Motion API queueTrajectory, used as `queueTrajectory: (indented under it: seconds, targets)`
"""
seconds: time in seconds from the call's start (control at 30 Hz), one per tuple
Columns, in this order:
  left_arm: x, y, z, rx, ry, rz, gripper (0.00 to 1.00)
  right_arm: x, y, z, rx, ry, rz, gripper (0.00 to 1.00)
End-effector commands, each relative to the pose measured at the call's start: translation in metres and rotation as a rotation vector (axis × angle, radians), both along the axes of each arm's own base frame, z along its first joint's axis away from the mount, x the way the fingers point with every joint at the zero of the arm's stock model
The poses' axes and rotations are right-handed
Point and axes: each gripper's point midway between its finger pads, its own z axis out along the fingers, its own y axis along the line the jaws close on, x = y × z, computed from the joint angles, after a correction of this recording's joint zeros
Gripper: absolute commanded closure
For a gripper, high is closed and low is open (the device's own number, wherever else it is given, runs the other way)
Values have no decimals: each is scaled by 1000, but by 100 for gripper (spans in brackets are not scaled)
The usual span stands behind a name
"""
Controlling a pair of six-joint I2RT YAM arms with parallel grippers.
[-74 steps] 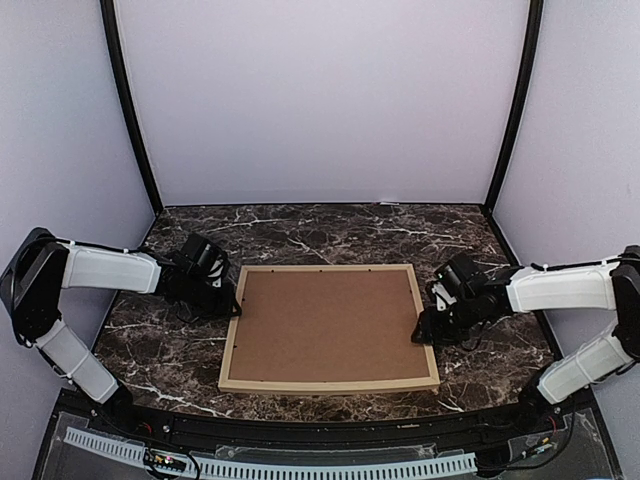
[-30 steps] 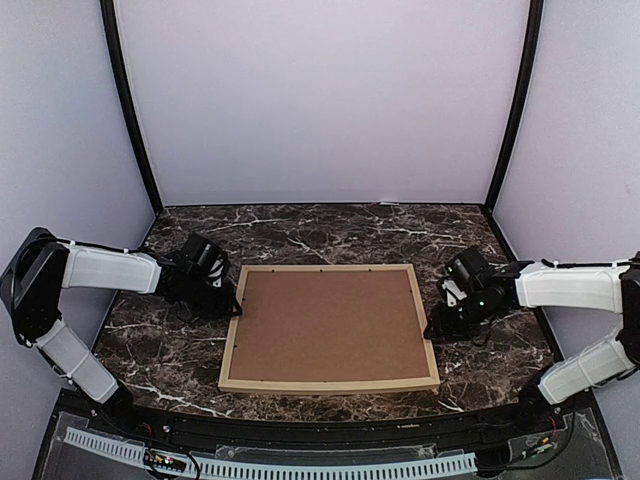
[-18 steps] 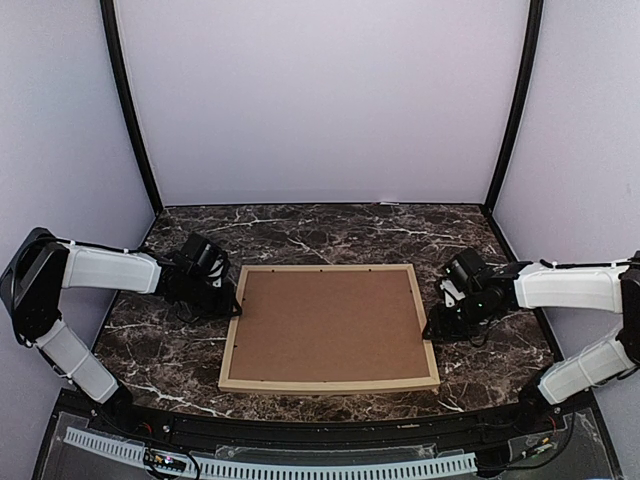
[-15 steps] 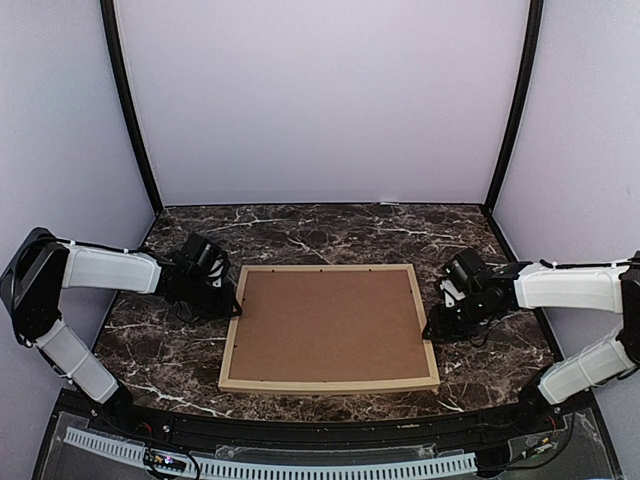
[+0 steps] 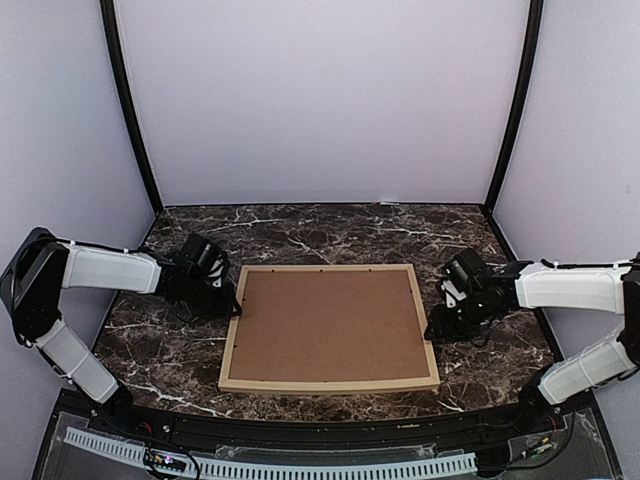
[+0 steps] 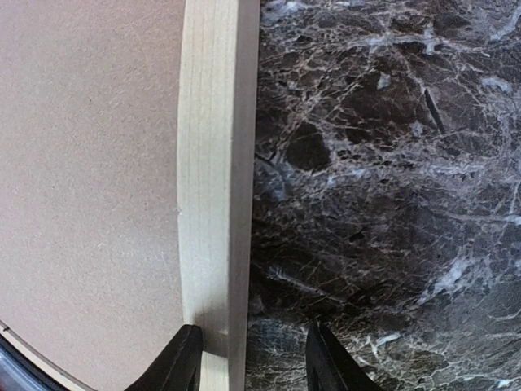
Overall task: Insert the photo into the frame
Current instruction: Press the fastener onto the backboard.
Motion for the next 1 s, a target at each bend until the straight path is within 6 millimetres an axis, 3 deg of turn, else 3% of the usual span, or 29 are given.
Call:
queueTrajectory:
  seconds: [0.0,0.97]
  targets:
    - [-16,5,-22,37,67,-22,97,-5,3,0,9,24,14,56]
    - [-18,6,-24,41,73,-19,97,-22,24,-12,29,69,54,57]
